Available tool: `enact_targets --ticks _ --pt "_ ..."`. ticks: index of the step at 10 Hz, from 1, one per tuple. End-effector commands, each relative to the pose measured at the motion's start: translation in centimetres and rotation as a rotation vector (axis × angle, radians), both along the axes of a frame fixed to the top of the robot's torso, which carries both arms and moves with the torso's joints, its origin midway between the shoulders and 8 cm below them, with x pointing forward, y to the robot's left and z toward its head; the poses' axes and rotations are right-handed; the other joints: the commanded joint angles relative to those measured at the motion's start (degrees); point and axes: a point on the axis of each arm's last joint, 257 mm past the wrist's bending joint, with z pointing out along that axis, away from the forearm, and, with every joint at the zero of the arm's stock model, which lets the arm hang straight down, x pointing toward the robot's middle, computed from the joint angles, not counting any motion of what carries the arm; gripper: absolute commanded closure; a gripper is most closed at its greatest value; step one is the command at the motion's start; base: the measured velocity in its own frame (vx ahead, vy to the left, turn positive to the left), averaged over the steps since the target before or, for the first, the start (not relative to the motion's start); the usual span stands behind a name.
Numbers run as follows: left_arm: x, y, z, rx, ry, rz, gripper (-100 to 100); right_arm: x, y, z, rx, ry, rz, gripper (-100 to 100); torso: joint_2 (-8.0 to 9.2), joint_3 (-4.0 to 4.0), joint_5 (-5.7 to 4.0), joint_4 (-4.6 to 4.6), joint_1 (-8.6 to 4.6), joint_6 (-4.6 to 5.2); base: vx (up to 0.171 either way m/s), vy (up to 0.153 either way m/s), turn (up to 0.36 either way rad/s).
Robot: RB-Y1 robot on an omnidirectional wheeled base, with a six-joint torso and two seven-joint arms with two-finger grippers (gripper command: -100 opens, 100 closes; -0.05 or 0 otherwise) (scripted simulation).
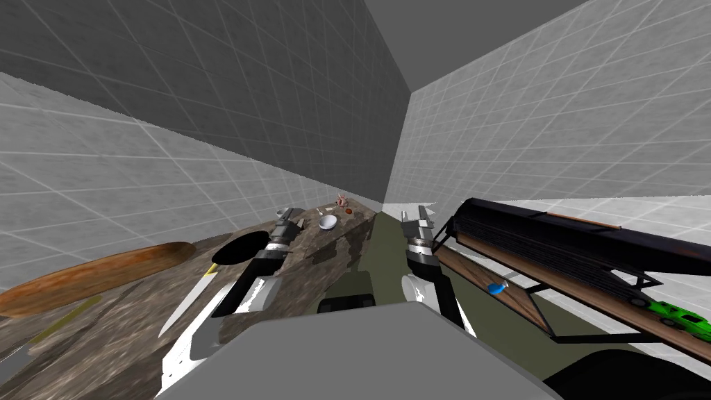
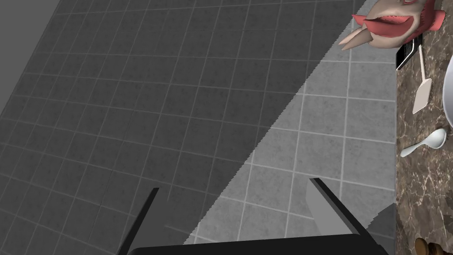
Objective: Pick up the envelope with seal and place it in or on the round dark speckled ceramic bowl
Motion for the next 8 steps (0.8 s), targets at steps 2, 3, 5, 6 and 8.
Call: enact_targets --ticks 2,3,5,6,8 --pt "1.2 1.0 -1.6 -0.013 0.075 -0.010 -100 0.0 0.0 0.0 0.000 0.000 0.000 0 0.00 0.00 0.01 0.00 0.00 -0.03 -0.036 0.015 -0.096" --pt "1.4 1.1 -2.2 -0.013 0.099 -0.004 -100 0.0 0.0 0.0 0.000 0.000 0.000 0 0.01 0.00 0.00 0.00 0.00 -0.01 -0.031 0.013 -0.060" --pt "2.2 1.8 -3.0 -0.022 0.142 -0.008 -100 0.0 0.0 0.0 0.000 0.000 0.000 0 -0.06 -0.03 -0.01 -0.01 -0.05 -0.03 -0.021 0.002 -0.046" --pt "2.3 2.0 -3.6 -0.022 0.166 -0.002 -100 0.0 0.0 0.0 0.000 0.000 0.000 0 -0.04 -0.02 -0.01 -0.01 -0.05 -0.01 -0.030 0.009 -0.092" --pt "3.1 3.0 -4.8 -0.033 0.227 0.003 -100 0.0 0.0 0.0 0.000 0.000 0.000 0 -0.03 -0.02 0.00 0.00 -0.01 0.00 -0.029 0.016 -0.119"
